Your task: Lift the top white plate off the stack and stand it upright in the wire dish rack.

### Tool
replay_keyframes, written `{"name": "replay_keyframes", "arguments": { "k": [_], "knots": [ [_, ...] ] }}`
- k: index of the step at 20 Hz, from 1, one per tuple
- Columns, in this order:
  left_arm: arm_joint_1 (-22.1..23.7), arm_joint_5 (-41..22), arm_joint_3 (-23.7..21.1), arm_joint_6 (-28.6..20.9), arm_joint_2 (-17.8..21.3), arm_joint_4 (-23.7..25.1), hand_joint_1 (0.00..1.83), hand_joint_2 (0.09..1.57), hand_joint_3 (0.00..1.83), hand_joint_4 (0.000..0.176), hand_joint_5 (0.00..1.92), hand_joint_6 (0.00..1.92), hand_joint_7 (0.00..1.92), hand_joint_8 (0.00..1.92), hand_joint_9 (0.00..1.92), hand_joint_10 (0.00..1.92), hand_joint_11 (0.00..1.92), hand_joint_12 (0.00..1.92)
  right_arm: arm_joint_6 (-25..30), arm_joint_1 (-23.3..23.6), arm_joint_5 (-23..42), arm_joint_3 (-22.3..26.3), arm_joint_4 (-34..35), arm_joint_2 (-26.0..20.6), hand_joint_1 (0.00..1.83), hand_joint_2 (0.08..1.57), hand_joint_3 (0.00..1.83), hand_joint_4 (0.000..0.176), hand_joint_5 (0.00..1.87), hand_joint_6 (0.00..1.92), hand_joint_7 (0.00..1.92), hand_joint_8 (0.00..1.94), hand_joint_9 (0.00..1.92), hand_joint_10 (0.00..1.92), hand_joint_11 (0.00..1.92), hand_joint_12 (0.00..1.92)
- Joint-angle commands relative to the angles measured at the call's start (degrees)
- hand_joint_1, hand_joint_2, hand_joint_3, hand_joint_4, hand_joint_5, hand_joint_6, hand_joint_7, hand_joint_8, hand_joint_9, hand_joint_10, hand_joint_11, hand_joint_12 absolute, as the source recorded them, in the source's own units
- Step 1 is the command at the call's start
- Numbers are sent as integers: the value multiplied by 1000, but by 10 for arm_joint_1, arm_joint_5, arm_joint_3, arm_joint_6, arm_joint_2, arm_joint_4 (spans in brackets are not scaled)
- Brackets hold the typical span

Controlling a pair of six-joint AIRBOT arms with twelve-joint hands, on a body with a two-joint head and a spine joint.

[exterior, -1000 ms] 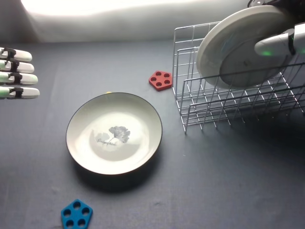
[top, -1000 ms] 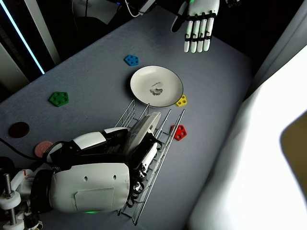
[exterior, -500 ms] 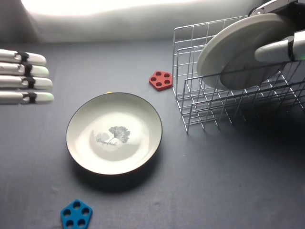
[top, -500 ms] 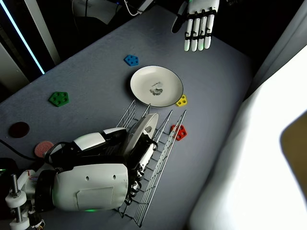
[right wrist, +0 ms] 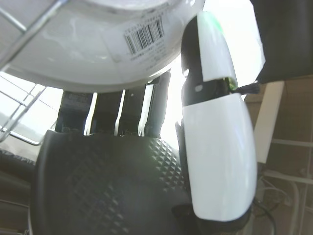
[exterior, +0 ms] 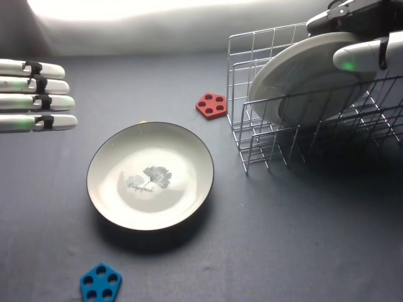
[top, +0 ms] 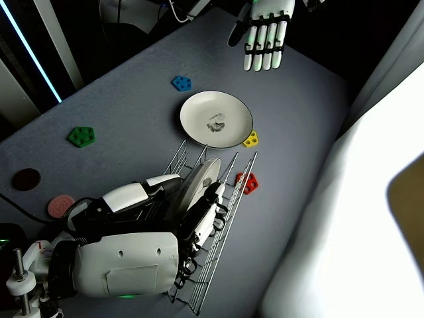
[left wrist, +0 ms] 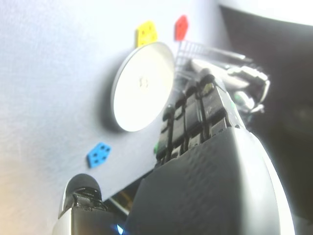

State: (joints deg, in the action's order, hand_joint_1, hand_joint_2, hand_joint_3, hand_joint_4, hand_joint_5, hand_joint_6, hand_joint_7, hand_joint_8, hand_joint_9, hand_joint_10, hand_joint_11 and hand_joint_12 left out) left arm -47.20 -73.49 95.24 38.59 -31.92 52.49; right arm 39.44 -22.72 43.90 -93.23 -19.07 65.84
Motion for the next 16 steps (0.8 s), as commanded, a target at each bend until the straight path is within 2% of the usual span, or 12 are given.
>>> {"name": "replay_keyframes", "arguments": {
  "k": [1,8,10,16],
  "knots": [
    [10,-37,4,6,6,-49,98,985,0,0,91,4,102,0,108,1,126,20,9,3,59,-6,36,-5,1240,1002,3,0,911,2,887,0,990,0,1042,85],
    [10,-35,17,7,4,-49,90,983,0,0,99,4,113,4,113,1,116,14,-7,3,74,-9,37,-5,1178,969,0,0,810,0,790,0,878,0,980,48],
    [10,-36,18,7,3,-49,90,982,0,0,100,6,114,5,113,7,123,16,-21,4,82,-13,39,-5,1145,948,0,0,696,0,710,0,775,0,898,11],
    [10,-44,19,7,2,-49,80,984,0,0,107,5,119,4,123,6,131,19,-41,17,93,-16,42,-6,1073,943,0,0,572,0,596,0,641,0,738,0]
  ]
}}
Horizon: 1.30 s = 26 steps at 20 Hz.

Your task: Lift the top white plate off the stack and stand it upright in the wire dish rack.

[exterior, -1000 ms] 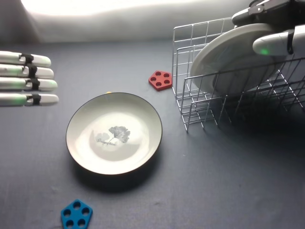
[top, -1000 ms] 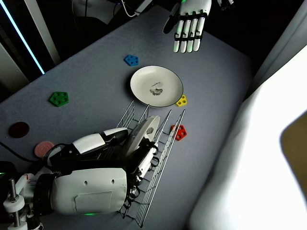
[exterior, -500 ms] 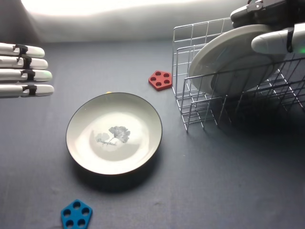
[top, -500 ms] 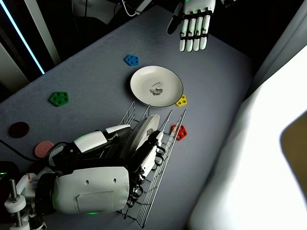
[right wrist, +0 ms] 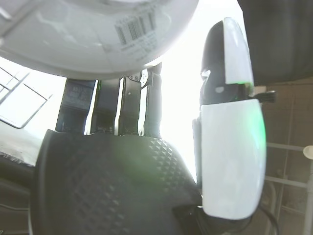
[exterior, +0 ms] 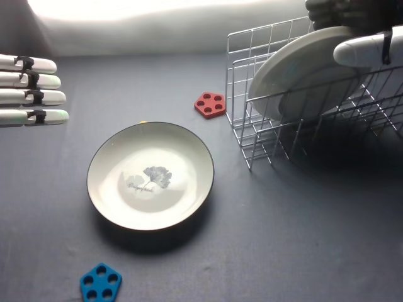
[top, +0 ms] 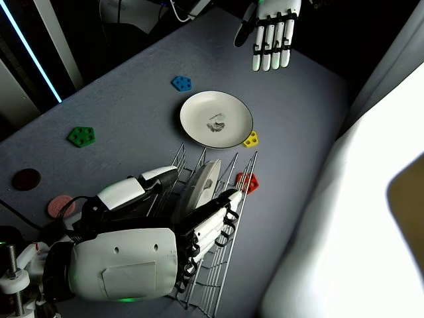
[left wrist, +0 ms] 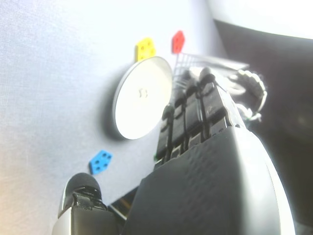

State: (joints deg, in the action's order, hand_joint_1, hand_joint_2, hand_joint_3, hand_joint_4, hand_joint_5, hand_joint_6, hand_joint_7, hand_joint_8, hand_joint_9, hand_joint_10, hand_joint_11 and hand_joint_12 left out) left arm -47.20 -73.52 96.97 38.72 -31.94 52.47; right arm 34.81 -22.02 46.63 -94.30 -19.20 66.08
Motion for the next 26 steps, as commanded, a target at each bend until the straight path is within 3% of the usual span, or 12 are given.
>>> {"name": "replay_keyframes", "arguments": {
  "k": [1,9,12,14,16,19,23,26],
  "knots": [
    [10,-44,2,6,2,-49,63,984,0,0,113,6,121,3,123,4,131,19,5,13,66,-5,43,-9,1072,935,0,0,583,7,596,1,622,0,710,0],
    [10,-48,4,6,3,-49,71,986,1,0,79,0,102,4,103,4,116,11,5,44,72,-2,32,-17,1058,950,5,0,531,0,546,0,559,0,664,0],
    [10,-52,3,5,2,-49,65,985,1,0,84,2,102,3,106,4,115,11,-1,51,96,0,4,-20,1069,945,1,0,531,3,562,6,575,6,668,4],
    [10,-51,3,6,1,-49,70,984,0,0,96,7,123,10,120,8,124,14,-34,60,110,5,-35,-24,1052,954,4,0,489,0,528,0,548,0,654,0],
    [10,-47,4,6,1,-49,76,982,0,0,91,3,112,4,119,6,126,15,-93,73,126,10,-80,-26,1053,946,0,0,474,1,512,0,524,0,614,0],
    [10,-48,4,6,1,-49,80,986,1,0,86,0,103,0,111,1,110,7,-232,102,155,38,-138,-35,1019,939,0,0,423,0,458,0,459,0,553,0],
    [10,-50,4,5,0,-49,81,976,0,0,111,7,125,6,133,7,145,22,-474,139,155,143,-225,-77,924,932,0,0,363,3,404,1,411,0,495,0],
    [10,-49,4,5,1,-53,88,982,1,0,123,10,136,9,130,4,129,15,-504,155,144,202,-290,-100,922,936,0,0,342,0,384,0,392,0,468,0]
  ]
}}
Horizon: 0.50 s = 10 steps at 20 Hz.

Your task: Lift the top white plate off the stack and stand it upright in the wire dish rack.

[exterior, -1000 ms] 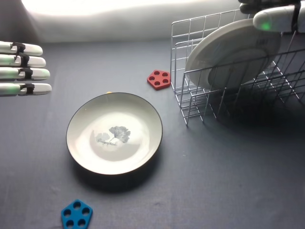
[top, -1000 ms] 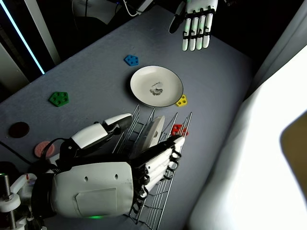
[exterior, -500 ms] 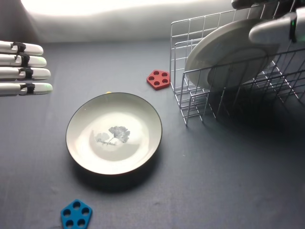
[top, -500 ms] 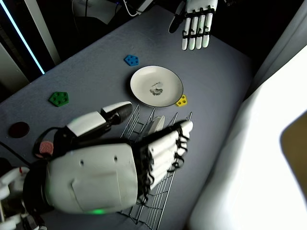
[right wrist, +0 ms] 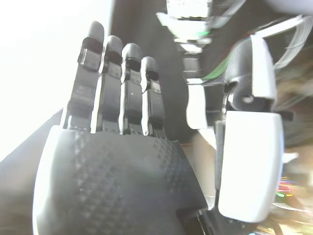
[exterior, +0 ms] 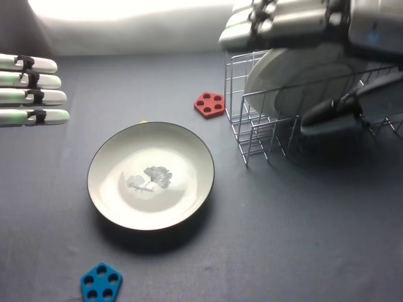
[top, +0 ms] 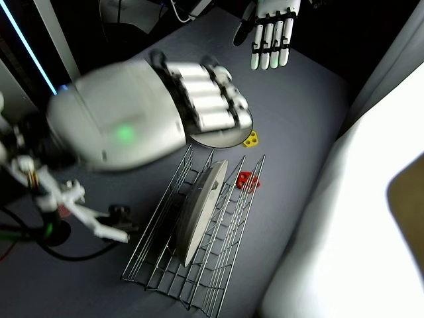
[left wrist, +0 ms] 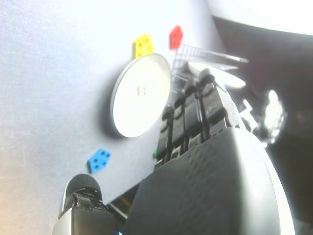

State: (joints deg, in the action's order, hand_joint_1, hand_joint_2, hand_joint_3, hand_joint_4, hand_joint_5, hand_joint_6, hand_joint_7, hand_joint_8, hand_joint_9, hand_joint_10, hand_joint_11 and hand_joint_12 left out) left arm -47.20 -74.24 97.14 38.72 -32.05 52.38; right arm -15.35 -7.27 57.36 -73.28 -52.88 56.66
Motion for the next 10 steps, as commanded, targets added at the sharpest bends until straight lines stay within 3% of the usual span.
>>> {"name": "replay_keyframes", "arguments": {
  "k": [1,7,10],
  "knots": [
    [10,-42,2,5,2,-52,76,975,0,0,120,7,136,7,136,6,141,19,-4,8,27,10,19,-13,924,927,0,0,360,7,400,6,411,7,485,7],
    [10,-49,2,5,3,-54,72,974,0,0,82,0,102,0,100,0,103,2,-4,-7,42,68,-97,-38,899,939,3,0,294,0,354,0,372,0,449,0],
    [10,-50,2,5,4,-54,52,975,0,0,85,3,110,4,99,4,103,6,-4,-19,56,89,-107,-57,906,936,1,0,282,0,335,0,357,0,429,1]
  ]
}}
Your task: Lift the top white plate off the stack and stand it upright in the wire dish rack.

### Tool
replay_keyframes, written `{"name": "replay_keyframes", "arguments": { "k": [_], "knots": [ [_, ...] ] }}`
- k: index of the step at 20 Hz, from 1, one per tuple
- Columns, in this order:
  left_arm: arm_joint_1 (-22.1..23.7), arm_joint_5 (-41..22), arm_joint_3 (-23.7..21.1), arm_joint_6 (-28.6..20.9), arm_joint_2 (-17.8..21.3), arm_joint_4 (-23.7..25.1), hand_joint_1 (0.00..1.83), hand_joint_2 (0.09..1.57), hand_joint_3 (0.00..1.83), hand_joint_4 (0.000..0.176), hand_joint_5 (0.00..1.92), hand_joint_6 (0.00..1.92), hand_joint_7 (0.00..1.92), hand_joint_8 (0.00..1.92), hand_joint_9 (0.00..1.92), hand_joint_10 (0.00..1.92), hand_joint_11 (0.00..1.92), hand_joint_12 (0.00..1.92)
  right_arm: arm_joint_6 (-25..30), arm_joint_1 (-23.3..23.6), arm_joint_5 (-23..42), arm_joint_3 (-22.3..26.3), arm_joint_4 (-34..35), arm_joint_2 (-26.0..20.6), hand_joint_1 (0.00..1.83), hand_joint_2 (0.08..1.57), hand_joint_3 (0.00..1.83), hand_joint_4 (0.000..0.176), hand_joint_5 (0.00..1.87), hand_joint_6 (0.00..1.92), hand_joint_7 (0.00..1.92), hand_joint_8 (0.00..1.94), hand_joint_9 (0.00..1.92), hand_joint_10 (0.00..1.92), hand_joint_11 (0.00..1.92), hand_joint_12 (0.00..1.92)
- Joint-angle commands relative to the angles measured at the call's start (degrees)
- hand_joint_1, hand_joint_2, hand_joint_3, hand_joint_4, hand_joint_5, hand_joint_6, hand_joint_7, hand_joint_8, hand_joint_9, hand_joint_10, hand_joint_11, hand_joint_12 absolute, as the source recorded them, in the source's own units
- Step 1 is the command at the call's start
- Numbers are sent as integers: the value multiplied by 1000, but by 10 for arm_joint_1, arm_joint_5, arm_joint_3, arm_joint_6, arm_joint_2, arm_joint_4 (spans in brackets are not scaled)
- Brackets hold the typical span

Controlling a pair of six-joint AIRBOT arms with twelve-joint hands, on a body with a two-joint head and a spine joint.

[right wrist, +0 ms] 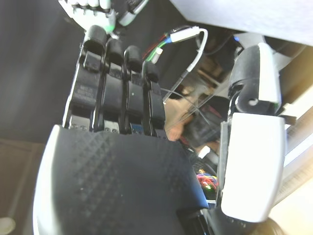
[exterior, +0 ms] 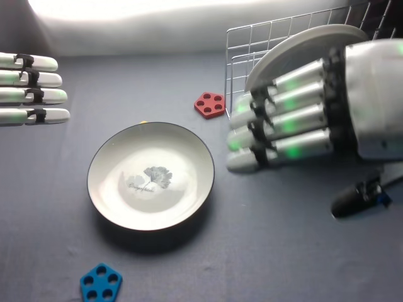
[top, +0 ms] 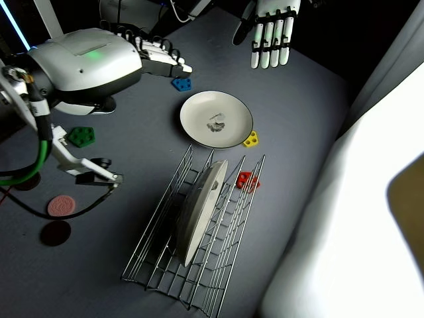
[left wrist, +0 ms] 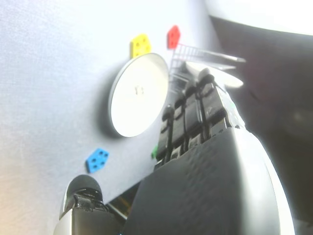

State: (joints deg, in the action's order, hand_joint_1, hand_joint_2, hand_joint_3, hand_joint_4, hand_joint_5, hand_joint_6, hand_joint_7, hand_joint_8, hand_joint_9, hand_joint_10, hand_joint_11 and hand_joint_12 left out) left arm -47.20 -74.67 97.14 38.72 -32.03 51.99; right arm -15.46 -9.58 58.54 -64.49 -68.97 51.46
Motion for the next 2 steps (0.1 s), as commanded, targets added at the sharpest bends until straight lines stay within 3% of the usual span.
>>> {"name": "replay_keyframes", "arguments": {
  "k": [1,2],
  "knots": [
    [10,-46,2,5,3,-50,61,974,0,0,84,2,109,3,96,2,93,2,-3,2,45,5,53,-6,905,937,1,0,276,0,323,0,345,0,416,0],
    [10,-47,2,5,3,-50,61,974,0,0,84,2,109,3,96,2,93,2,-3,-1,45,9,53,-8,905,937,1,0,276,0,323,0,345,0,416,0]
  ]
}}
